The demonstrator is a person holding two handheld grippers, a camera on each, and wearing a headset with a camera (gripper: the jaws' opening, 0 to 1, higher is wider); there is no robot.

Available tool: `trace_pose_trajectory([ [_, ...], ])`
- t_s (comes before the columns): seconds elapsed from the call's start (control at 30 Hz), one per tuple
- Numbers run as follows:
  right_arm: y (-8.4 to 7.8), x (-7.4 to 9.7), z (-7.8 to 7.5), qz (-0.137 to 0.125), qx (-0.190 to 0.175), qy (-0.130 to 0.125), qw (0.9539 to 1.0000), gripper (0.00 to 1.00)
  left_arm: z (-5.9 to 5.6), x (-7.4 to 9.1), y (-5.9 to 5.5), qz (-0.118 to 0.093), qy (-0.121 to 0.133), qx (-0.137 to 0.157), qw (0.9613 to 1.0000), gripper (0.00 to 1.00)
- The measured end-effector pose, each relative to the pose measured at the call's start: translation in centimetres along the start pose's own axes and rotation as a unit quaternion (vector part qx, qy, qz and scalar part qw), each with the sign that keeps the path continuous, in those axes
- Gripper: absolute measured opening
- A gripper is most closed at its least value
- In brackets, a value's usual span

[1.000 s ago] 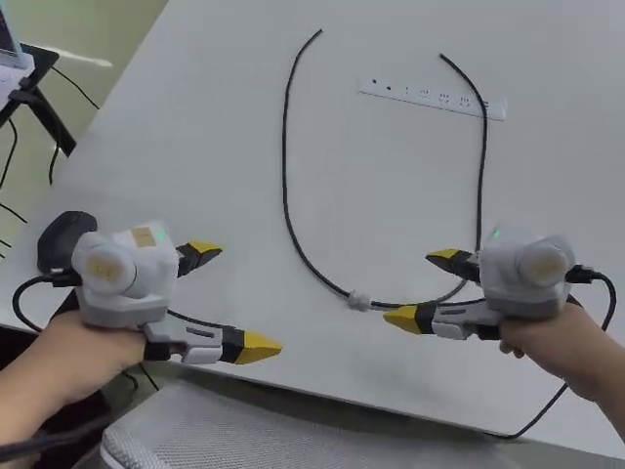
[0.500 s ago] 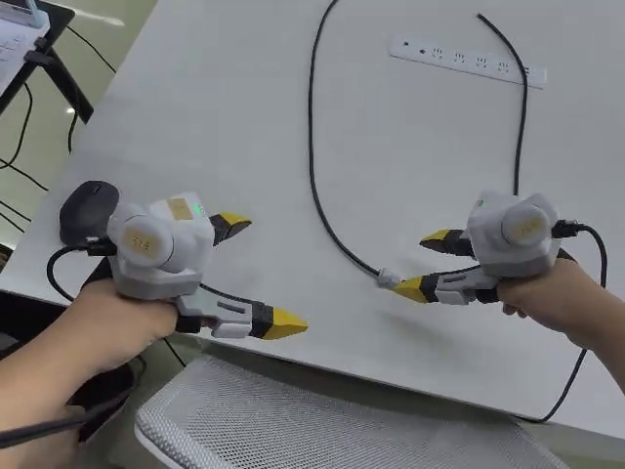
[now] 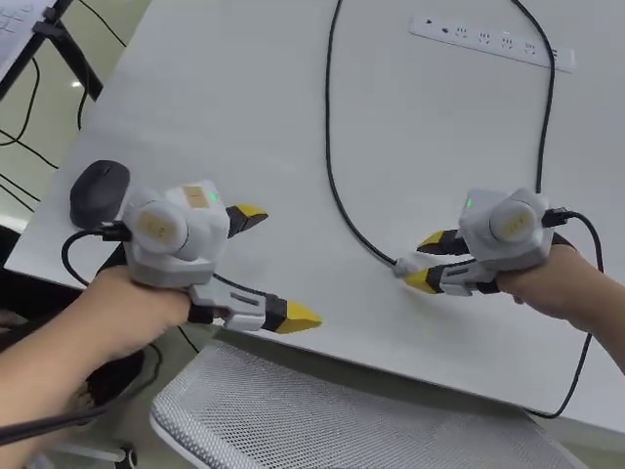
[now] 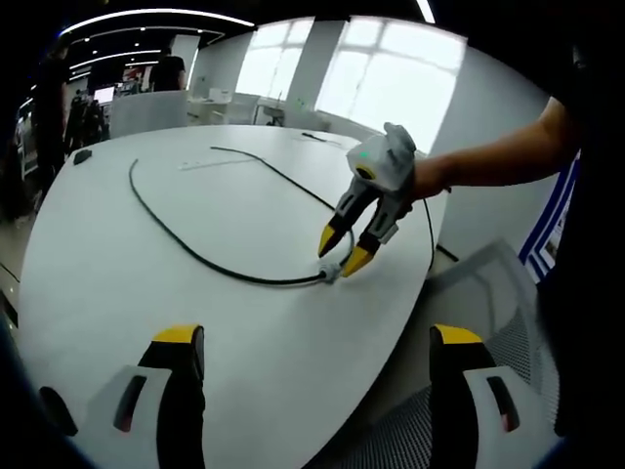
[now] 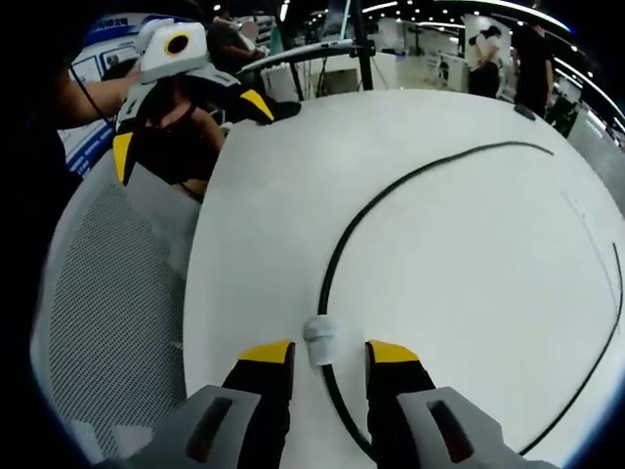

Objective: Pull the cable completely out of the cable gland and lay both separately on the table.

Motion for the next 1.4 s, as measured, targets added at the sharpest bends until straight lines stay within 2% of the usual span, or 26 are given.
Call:
trace_pose_trajectory([
  [0.2,-0.4,-0.5,-0.1,0.023,0.013,0.009,0.9996,0.16,-0.3,0.0,-0.5,0.005,-0.009,0.0,0.9999,0.94],
  [0.37,-0.5,-0.6,0.1,0.031,0.019,0.016,0.9992,0.09,-0.4,0.0,-0.8,0.012,-0.014,0.001,0.9998,0.93],
  [0.7,-0.4,-0.7,0.3,0.031,0.015,0.013,0.9993,0.07,-0.9,-0.1,-0.3,0.008,-0.02,-0.003,0.9998,0.92],
  [0.77,-0.2,-0.5,0.5,0.027,0.016,0.013,0.9994,0.07,-1.1,-0.2,-0.1,0.007,-0.021,-0.011,0.9997,0.91],
  [0.83,0.2,-0.2,0.6,0.026,0.015,0.014,0.9994,0.07,-1.3,-0.4,0.0,0.013,-0.024,-0.033,0.9991,0.91],
  [0.93,0.9,0.2,1.1,0.025,0.023,0.017,0.9993,0.07,-1.6,-0.6,0.5,0.017,-0.027,-0.042,0.9986,0.9],
  [1.1,2.0,1.5,1.7,0.019,0.034,0.012,0.9992,0.07,-2.0,-1.1,2.1,0.002,-0.033,-0.044,0.9985,0.9],
  [1.23,2.6,2.5,2.0,0.013,0.033,0.014,0.9993,0.06,-2.5,-1.5,2.9,0.0,-0.037,-0.058,0.9976,0.9],
  [1.4,3.7,4.1,3.1,0.005,0.042,0.022,0.9989,0.06,-3.6,-1.6,4.4,-0.011,-0.043,-0.068,0.9967,0.88],
])
Point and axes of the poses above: the centre of the closed fingertips' face, and the gripper's own axes: x roughly backward along the fingers, z roughly to its left, y roughly out of its top, the point moved 6 cm from there along x, roughly backward along the fingers, and after that the axes turned 10 degrees about y, right-handed, at the moved point
